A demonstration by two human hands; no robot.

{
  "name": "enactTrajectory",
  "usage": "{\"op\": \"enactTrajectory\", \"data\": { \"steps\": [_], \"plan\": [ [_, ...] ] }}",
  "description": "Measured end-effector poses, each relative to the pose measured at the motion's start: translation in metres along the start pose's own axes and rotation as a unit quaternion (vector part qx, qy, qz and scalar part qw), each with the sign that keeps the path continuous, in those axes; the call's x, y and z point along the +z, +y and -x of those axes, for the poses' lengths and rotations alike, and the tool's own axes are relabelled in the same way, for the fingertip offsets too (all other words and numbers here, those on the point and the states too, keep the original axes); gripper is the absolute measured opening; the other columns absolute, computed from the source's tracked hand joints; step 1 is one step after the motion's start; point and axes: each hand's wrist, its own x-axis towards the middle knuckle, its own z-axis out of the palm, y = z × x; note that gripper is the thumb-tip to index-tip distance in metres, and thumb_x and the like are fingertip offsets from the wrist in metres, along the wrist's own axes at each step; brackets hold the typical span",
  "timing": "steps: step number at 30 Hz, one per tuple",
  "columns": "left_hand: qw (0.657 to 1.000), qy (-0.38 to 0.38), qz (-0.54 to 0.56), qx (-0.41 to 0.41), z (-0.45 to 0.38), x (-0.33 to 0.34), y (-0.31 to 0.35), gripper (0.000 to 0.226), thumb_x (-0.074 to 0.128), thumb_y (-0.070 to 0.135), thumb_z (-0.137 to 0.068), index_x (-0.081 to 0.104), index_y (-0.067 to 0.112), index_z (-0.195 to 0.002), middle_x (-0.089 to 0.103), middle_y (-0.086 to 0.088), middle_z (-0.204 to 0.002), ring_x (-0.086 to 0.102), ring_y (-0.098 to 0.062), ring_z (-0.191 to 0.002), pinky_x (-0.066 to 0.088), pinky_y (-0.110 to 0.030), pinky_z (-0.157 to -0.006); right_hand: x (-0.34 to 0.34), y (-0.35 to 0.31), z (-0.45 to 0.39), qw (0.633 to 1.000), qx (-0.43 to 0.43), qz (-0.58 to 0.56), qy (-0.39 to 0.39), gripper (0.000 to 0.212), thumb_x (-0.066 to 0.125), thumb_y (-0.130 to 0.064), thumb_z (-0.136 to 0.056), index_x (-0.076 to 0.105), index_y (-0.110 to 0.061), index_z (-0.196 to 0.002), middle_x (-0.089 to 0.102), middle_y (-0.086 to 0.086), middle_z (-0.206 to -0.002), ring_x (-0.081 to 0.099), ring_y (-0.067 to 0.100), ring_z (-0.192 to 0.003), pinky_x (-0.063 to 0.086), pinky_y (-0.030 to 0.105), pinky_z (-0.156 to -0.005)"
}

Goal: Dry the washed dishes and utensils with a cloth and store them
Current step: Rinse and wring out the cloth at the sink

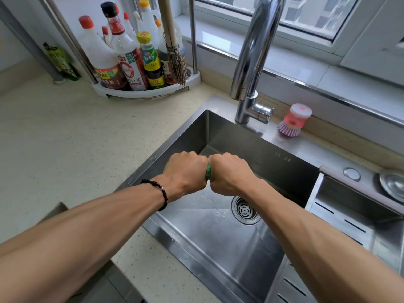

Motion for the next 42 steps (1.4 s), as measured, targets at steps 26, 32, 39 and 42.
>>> {"op": "enactTrajectory", "data": {
  "steps": [26, 32, 39, 42],
  "plan": [
    [0.881, -0.024, 0.470, -0.044, 0.050, -0.005, -0.100, 0.021, 0.068, 0.022, -0.093, 0.061, 0.025, -0.113, 0.065, -0.001, -0.103, 0.064, -0.017, -0.095, 0.051, -0.028, -0.078, 0.011, -0.052, 0.030, 0.842, 0.099, -0.509, 0.148, 0.023, 0.083, -0.025, -0.075, 0.063, -0.026, -0.087, 0.073, 0.011, -0.091, 0.072, 0.033, -0.087, 0.059, 0.058, -0.076],
    [0.810, -0.026, 0.586, 0.013, 0.064, -0.026, -0.110, 0.030, 0.067, 0.003, -0.090, 0.066, 0.019, -0.115, 0.071, -0.009, -0.102, 0.070, -0.022, -0.090, 0.059, -0.026, -0.067, -0.006, -0.081, 0.025, 0.860, 0.043, -0.486, 0.151, 0.042, 0.074, -0.008, -0.087, 0.058, -0.034, -0.117, 0.064, 0.002, -0.110, 0.069, 0.025, -0.099, 0.062, 0.045, -0.081],
    [0.846, 0.085, 0.526, 0.004, 0.080, -0.044, -0.153, 0.023, 0.071, -0.002, -0.087, 0.068, 0.021, -0.085, 0.070, -0.005, -0.085, 0.069, -0.029, -0.083, 0.059, -0.050, -0.079, -0.015, -0.103, 0.020, 0.819, 0.141, -0.496, 0.253, 0.011, 0.072, -0.015, -0.091, 0.073, -0.014, -0.080, 0.073, 0.014, -0.085, 0.069, 0.038, -0.087, 0.057, 0.057, -0.081],
    [0.873, 0.114, 0.475, 0.011, 0.090, -0.052, -0.165, 0.011, 0.072, 0.010, -0.090, 0.068, 0.020, -0.091, 0.071, -0.003, -0.084, 0.069, -0.020, -0.080, 0.060, -0.045, -0.077, -0.021, -0.118, 0.014, 0.837, 0.142, -0.457, 0.264, 0.012, 0.073, -0.023, -0.090, 0.073, -0.018, -0.079, 0.074, 0.003, -0.082, 0.070, 0.028, -0.085, 0.057, 0.056, -0.082]
  ]
}}
